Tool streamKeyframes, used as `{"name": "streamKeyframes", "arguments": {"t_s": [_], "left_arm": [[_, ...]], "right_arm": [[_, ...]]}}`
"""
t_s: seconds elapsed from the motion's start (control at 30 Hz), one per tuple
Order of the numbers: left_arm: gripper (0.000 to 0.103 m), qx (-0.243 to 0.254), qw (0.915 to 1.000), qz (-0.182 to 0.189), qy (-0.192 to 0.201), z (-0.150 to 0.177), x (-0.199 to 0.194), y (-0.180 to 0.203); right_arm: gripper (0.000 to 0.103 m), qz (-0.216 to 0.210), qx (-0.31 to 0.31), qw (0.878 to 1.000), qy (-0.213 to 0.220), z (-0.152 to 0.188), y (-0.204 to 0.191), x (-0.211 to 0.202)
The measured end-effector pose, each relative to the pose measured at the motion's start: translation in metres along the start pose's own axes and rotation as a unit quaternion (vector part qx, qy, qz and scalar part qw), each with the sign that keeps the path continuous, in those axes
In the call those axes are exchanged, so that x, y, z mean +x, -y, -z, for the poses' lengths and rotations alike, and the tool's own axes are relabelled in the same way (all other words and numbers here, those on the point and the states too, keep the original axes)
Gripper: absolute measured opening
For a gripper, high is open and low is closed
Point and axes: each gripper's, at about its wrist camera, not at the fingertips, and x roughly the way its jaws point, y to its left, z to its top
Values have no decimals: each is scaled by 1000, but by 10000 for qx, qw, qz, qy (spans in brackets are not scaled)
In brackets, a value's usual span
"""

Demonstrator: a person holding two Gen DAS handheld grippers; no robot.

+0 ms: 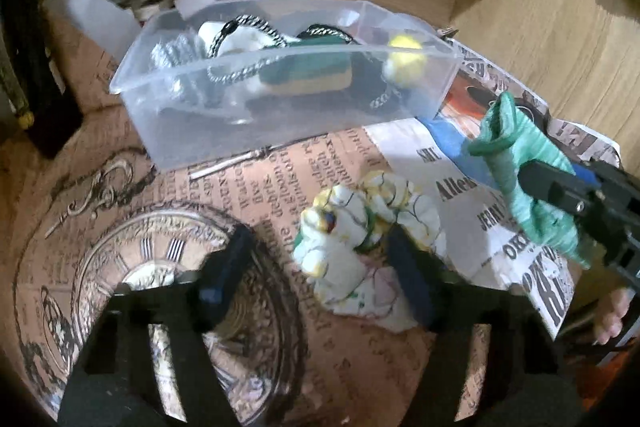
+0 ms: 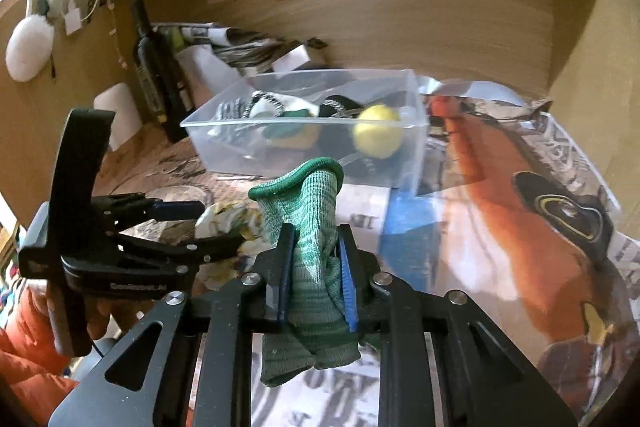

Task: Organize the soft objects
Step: 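Grasp the green knit glove with the right tool while the left tool grasps the floral cloth, then carry the floral cloth with the left tool while the right tool carries the glove over the box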

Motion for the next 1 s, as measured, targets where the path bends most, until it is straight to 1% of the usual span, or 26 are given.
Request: {"name": "streamKeyframes", "arguments": {"t_s": [0.03,0.07,0.1,0.13,0.23,0.37,0.57,0.63,0.83,1.0], "left_arm": [[38,69,10000,19,-20,-1,2,2],[32,107,9999,13,-3,-1,2,3],[22,144,9999,25,-4,-2,3,4],[18,164,9999,47,-11,-2,3,5],[12,166,9998,93,51,-4,0,4],[12,249,9992,41,314,-11,-15,6],[12,316,9962,-57,809,-31,-46,4],[12,336,9942,-103,1019,-41,-56,3],[12,352,9880,-254,1483,-72,-75,-3],[12,285,9843,-327,1712,-95,-79,-11]], "right_arm": [[19,18,19,10000,9,0,2,-1],[19,38,37,10000,21,-1,4,-1],[19,52,44,10000,32,-2,5,0],[19,63,48,10000,44,-2,6,0],[19,86,72,9999,100,-6,8,1],[19,94,66,9997,216,-14,11,1],[19,79,-7,9986,519,-35,11,-2],[19,69,-30,9980,627,-44,10,-3],[19,-20,-120,9958,907,-69,5,-2],[19,-21,-273,9933,1123,-93,0,1]]}}
